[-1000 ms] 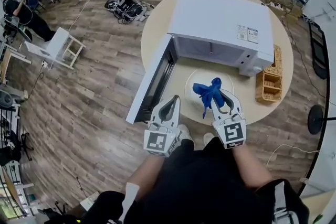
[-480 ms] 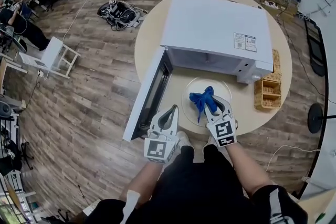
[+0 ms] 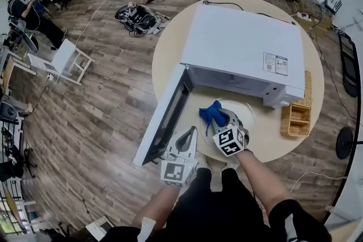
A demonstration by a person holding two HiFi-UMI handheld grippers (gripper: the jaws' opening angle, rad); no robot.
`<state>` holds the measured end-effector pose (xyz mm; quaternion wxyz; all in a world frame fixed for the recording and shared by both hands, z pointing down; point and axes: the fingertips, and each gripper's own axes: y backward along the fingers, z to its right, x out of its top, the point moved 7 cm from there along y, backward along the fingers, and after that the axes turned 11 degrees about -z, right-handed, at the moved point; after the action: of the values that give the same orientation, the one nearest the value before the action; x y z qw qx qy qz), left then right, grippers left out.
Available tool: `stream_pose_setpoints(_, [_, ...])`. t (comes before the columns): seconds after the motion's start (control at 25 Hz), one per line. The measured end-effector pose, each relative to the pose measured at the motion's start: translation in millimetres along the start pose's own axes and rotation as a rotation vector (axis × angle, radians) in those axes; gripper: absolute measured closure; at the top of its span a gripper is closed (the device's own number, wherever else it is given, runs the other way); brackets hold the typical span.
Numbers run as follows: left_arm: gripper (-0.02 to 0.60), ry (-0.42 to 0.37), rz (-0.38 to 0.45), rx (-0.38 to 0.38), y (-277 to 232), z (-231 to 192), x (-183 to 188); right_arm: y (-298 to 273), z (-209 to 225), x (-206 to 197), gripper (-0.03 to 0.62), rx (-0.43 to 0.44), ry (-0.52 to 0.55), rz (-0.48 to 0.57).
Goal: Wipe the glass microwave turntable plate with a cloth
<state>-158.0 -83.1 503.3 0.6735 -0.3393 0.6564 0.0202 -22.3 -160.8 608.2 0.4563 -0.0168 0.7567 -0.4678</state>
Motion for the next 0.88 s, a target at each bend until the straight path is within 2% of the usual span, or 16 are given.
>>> stream_pose_setpoints(0.16, [0.575, 0.007, -0.012, -0.003, -6, 0, -2, -23, -2, 2, 0.499, 0.007, 0.047, -0.043])
stream_pose_setpoints(0.4, [0.575, 0.039, -0.042, -0.01, -17, 2, -9, -30, 10, -2, 0.496, 0.006, 0.029, -0.07])
stream_pose_setpoints(0.88, [0.575, 0.032, -0.072, -0.03, -33, 7, -14, 1, 70, -49, 0.493, -0.135, -0.082, -0.154])
